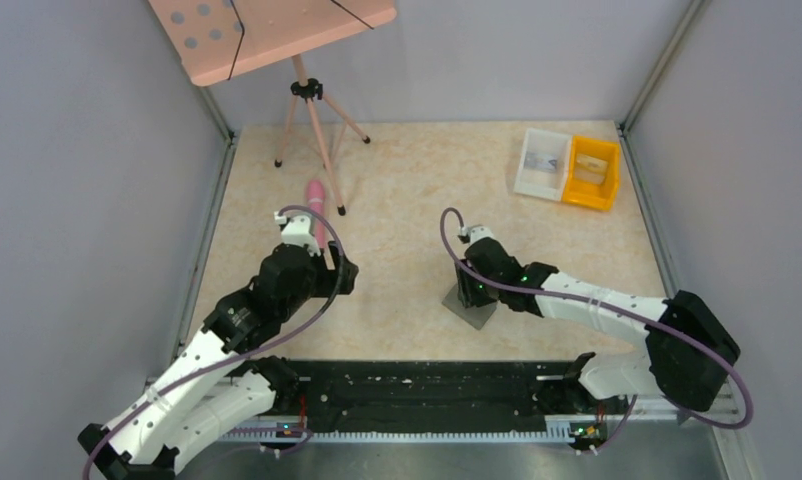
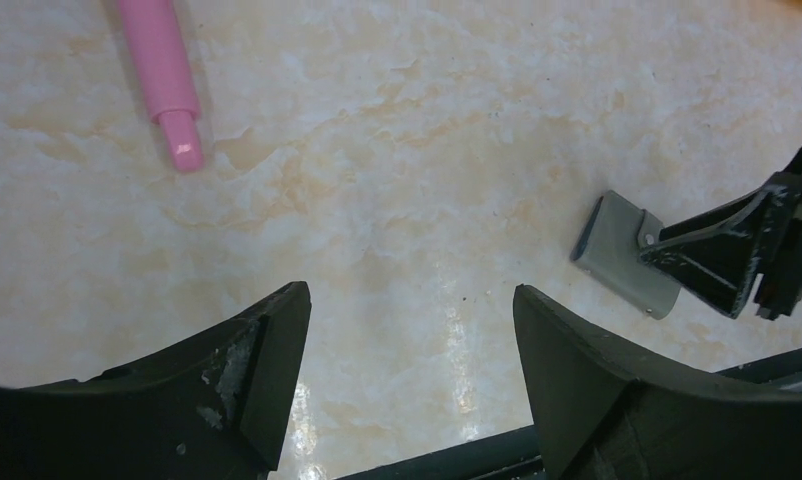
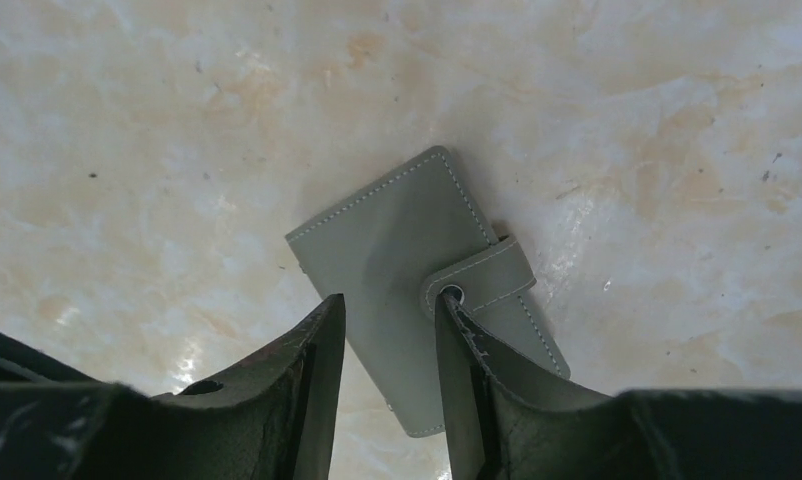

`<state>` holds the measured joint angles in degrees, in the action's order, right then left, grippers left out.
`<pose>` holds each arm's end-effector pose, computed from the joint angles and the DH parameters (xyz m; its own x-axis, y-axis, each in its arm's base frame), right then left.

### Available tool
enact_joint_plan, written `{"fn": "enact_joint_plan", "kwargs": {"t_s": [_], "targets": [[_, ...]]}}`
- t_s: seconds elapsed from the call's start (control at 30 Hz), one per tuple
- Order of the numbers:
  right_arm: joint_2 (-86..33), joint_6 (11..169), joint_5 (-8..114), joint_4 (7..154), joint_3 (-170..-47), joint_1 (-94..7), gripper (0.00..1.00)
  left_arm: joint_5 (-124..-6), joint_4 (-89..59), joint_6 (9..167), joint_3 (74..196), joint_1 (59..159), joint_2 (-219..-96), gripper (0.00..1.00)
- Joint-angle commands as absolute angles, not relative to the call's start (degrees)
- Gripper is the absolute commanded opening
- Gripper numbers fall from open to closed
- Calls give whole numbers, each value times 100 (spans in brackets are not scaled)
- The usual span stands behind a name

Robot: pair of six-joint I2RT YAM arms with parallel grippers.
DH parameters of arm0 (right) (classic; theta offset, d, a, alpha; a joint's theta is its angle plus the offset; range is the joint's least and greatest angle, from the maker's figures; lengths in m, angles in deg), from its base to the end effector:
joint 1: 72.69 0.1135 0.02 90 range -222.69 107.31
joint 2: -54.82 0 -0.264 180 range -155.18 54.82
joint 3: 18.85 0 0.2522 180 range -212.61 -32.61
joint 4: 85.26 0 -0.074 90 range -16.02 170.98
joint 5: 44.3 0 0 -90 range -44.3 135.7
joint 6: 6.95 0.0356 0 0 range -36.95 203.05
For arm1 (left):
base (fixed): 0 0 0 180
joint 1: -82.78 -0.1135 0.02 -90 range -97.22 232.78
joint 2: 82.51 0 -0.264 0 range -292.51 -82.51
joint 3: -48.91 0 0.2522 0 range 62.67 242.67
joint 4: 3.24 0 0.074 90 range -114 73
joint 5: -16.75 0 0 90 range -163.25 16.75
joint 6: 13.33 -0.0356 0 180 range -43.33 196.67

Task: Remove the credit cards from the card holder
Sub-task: Open the card holder at the center of the board.

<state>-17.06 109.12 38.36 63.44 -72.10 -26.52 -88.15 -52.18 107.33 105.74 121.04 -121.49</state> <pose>0.1745 0.1752 0.2002 -0.7654 -0.1680 -0.6212 -0.3586 0.9129 0.1951 0.1216 -0.0843 0.3009 -0.5658 -0.1814 -0.8044 0.1593 0.9331 -0.3225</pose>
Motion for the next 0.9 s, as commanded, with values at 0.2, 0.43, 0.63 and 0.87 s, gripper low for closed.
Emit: {"fn": "enact_joint_plan", "kwargs": {"t_s": [0.2, 0.43, 0.63, 0.87], "targets": [[-2166, 10513, 2979, 6297, -7520, -2356, 42, -9031, -5208, 10910, 10557, 12110, -11862, 79], [-2275, 10474, 3004, 6290, -7522, -2290, 42, -9017, -5190, 10928, 10566, 12111, -11897, 79], [-2449, 10539, 2922, 6281, -7533, -2202, 41, -8957, -5065, 10952, 10564, 12110, -11953, 79], [-2517, 10668, 2684, 6178, -7527, -2135, 29, -8820, -5070, 11058, 10539, 12110, -12037, 78]]}}
